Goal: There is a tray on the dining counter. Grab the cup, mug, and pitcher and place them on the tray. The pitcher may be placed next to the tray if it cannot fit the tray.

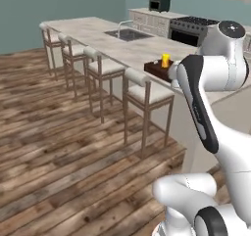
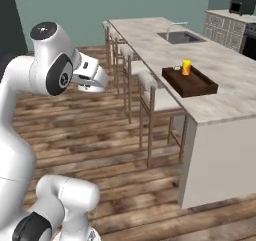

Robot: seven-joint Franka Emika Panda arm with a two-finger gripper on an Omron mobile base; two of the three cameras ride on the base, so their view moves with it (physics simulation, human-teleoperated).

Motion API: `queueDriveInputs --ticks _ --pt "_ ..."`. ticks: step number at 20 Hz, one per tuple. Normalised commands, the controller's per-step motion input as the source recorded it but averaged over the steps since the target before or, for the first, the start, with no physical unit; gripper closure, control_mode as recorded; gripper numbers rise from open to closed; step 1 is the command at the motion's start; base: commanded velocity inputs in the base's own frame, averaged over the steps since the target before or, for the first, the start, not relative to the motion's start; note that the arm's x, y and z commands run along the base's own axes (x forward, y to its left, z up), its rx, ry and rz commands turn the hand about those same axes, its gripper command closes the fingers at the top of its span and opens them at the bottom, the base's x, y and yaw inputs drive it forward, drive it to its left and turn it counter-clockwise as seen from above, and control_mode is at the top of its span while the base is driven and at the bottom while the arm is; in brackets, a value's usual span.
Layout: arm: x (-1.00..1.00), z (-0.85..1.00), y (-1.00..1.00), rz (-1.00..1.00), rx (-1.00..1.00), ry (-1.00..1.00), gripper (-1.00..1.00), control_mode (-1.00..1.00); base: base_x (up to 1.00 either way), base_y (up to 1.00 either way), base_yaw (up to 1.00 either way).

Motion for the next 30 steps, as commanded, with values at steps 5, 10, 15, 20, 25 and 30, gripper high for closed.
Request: queueDriveInputs --ticks 5,10,15,20,25,30 --pt "0.00 0.00 0.00 0.00 0.00 0.00 1.00 1.00 0.62 0.93 -0.49" --pt "0.00 0.00 0.00 0.00 0.00 0.00 1.00 1.00 0.55 0.83 -0.46" --pt "0.00 0.00 0.00 0.00 0.00 0.00 1.00 1.00 0.45 0.40 -0.42" --pt "0.00 0.00 0.00 0.00 0.00 0.00 1.00 1.00 0.37 0.00 -0.39" --pt "0.00 0.00 0.00 0.00 0.00 0.00 1.00 1.00 0.41 0.00 -0.37" --pt "0.00 0.00 0.00 0.00 0.00 0.00 1.00 1.00 0.56 0.00 -0.34"
